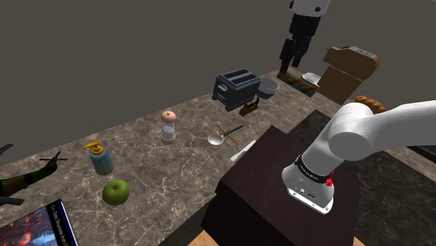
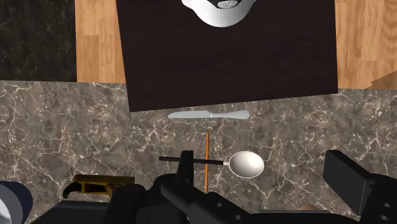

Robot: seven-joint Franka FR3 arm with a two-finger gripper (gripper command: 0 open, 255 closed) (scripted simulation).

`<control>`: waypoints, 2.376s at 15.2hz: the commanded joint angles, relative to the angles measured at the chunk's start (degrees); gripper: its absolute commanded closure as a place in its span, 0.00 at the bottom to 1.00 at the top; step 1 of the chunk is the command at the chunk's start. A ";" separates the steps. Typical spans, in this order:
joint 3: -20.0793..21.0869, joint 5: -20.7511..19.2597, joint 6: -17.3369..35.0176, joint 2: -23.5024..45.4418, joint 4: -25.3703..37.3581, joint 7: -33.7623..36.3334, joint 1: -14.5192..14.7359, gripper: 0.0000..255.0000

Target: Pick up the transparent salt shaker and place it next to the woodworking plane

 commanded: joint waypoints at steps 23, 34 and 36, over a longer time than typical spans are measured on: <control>7.39 10.69 43.17 35.73 -0.80 10.62 5.03 0.00; 9.41 11.93 56.19 59.21 13.59 14.69 7.32 0.00; 9.55 11.85 57.60 63.46 17.16 15.47 7.81 0.00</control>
